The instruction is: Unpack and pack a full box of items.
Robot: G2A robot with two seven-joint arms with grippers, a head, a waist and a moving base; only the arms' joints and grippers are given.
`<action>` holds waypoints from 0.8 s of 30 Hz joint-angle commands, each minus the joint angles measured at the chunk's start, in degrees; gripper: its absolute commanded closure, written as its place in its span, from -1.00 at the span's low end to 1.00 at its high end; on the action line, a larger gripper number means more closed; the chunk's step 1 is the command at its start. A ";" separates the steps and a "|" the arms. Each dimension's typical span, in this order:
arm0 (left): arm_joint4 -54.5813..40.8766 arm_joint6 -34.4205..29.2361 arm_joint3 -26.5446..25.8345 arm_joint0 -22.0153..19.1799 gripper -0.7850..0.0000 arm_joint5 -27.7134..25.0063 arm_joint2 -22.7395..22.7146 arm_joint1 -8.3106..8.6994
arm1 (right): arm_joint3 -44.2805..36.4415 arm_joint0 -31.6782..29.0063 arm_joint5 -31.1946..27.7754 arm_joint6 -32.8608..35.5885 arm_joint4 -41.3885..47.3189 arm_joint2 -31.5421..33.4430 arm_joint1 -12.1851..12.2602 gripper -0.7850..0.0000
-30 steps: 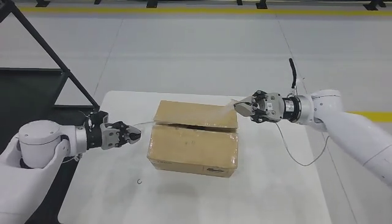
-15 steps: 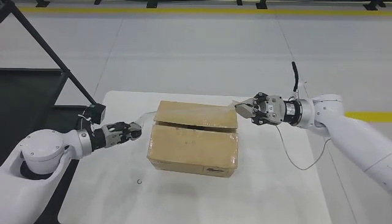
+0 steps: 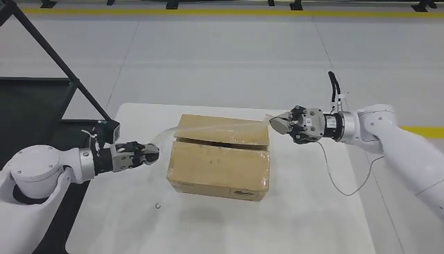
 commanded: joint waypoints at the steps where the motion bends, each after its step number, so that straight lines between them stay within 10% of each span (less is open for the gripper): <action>1: -0.02 -0.26 -0.36 0.16 1.00 0.19 -0.51 0.10 | -0.21 -0.43 0.09 -1.76 0.95 0.66 0.26 1.00; 24: -8.86 -5.47 1.69 -0.88 1.00 5.29 -0.43 -0.27 | -3.46 -0.14 0.09 -14.79 11.86 -2.38 1.78 1.00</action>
